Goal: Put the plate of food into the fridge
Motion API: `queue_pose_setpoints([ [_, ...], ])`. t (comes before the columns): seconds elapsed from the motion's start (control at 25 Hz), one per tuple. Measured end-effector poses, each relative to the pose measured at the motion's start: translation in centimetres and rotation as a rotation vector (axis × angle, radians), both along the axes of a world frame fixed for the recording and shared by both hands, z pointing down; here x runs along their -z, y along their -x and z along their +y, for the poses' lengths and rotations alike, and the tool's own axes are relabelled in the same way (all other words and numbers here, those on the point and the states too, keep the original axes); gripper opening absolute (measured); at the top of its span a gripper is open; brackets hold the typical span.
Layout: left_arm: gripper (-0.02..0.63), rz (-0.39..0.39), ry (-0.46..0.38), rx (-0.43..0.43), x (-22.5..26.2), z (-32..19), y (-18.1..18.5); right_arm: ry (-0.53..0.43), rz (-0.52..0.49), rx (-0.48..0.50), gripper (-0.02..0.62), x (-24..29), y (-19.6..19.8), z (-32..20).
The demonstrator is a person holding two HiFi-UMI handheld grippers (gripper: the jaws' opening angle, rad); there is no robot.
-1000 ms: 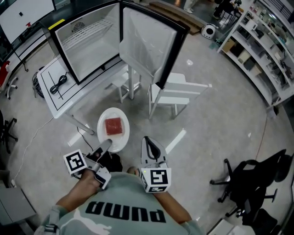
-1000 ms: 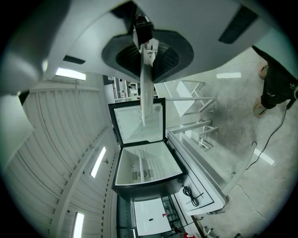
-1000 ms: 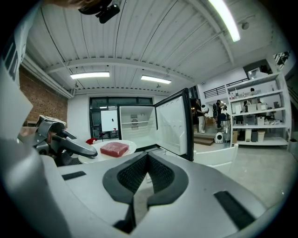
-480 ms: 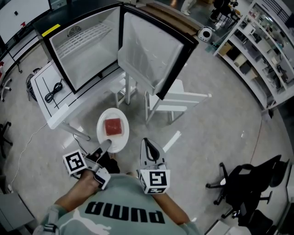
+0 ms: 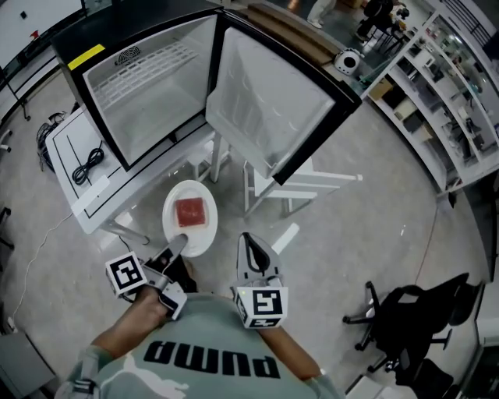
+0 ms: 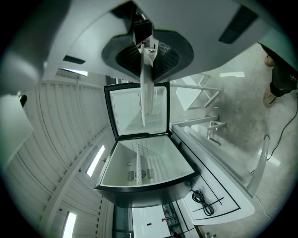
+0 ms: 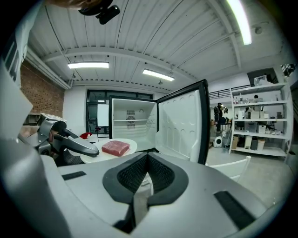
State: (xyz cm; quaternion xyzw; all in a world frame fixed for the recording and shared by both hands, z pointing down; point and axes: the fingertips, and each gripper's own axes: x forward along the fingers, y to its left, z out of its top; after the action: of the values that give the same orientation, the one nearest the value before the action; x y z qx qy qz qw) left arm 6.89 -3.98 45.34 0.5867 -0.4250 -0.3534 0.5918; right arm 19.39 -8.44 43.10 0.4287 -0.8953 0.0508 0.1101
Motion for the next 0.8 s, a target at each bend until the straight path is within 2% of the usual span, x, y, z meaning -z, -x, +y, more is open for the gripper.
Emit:
queue_pose_setpoints([
  [0.8, 0.048, 0.014, -0.051, 0.012, -0.2, -3.4, 10.3, -0.061, 0.036, 0.022, 0.005, 1.1, 11.0, -3.4],
])
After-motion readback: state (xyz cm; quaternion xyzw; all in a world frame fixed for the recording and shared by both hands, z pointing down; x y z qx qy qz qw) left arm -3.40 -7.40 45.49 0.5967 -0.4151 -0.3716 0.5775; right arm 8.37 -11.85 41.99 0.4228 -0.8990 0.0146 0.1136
